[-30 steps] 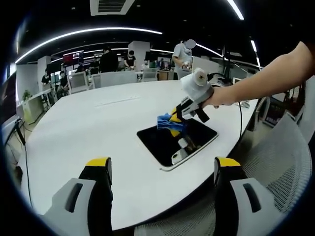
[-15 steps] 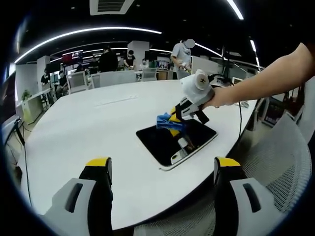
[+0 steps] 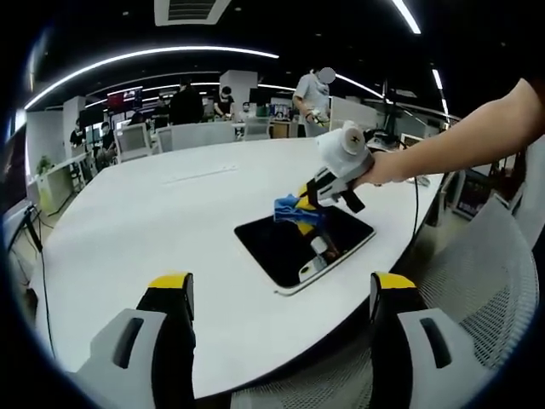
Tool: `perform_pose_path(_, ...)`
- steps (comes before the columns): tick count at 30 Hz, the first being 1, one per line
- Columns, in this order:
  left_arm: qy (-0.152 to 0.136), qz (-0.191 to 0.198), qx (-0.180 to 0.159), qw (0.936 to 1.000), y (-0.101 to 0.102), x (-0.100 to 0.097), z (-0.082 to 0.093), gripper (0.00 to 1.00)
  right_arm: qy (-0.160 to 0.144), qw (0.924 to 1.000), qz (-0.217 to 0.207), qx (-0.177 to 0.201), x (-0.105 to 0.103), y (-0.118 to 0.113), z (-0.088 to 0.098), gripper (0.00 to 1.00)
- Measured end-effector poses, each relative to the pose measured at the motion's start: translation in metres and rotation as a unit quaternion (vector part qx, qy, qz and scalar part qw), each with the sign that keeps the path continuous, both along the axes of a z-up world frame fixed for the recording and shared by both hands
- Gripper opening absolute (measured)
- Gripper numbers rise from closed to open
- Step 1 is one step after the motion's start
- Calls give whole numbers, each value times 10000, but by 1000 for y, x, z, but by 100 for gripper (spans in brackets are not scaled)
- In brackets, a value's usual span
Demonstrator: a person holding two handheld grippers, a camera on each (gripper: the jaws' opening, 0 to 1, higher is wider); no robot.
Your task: Wipe the mirror surface with the cleaning cloth until all visible marks leave the cleaned area.
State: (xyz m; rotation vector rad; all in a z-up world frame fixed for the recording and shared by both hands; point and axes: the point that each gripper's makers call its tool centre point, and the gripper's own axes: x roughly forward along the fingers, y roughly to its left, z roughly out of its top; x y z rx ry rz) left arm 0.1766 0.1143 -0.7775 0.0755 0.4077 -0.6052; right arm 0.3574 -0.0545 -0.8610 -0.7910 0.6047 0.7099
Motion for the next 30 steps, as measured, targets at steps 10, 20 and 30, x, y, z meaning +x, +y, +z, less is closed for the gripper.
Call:
perform_pose_path(10,20,-27,11,10000,-1,-1,0,83,47,9998,-179,34,-1,-19,0,0)
perform_pose_path(20,57,-49,37,10000,-1,-1,-2,83,79,9996,-249,107,-1,-20,-1,0)
perform_pose_path(30,70,-63,34,10000,-1,-1,-3,83,202,9983,-452,317,-2,-20,-1,0)
